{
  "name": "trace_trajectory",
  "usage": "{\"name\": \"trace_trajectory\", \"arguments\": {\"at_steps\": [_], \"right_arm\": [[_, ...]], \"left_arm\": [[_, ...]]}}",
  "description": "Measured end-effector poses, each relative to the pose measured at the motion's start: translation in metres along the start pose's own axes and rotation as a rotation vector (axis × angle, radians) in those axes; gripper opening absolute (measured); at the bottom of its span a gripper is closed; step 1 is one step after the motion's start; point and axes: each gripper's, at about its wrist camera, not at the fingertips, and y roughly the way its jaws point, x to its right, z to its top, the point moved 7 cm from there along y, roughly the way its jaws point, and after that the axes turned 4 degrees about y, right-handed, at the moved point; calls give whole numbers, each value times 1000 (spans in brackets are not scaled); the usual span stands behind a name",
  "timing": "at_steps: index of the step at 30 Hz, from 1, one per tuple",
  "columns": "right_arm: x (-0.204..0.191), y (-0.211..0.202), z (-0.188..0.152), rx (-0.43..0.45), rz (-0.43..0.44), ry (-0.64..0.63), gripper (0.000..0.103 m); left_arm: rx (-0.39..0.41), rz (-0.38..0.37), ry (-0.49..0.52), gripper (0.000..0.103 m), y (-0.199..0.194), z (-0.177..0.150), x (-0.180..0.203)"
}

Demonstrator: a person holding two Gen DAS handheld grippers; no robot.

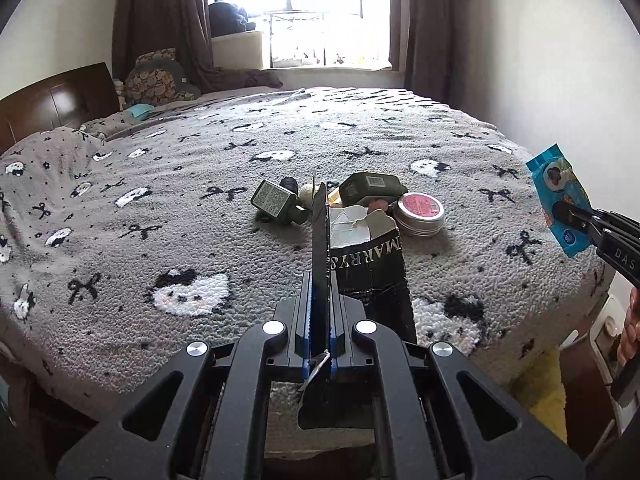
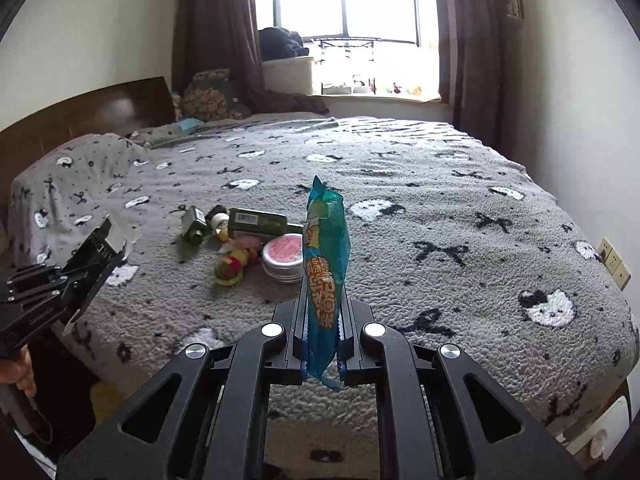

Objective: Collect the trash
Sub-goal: 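Carry both items over the bin and open both tools to drop them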

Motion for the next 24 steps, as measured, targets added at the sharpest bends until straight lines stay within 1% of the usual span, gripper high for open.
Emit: {"name": "trace_trajectory", "arguments": {"at_steps": [7, 11, 14, 18, 24], "right_arm": [[-24, -42, -16, 27, 71, -72, 11], [-35, -54, -31, 18, 106, -90, 11], [-41, -59, -44, 3, 118, -101, 11], [-44, -60, -67, -34, 123, -97, 11], [-43, -47, -108, -137, 136, -80, 11]], "left_arm": [[54, -18, 30, 5, -42, -14, 14], [53, -35, 63, 5, -57, -30, 26], [27, -50, 83, 5, -61, -47, 36], [-24, -79, 78, 5, -61, -75, 44], [-136, -118, 77, 5, -49, -122, 59]]}}
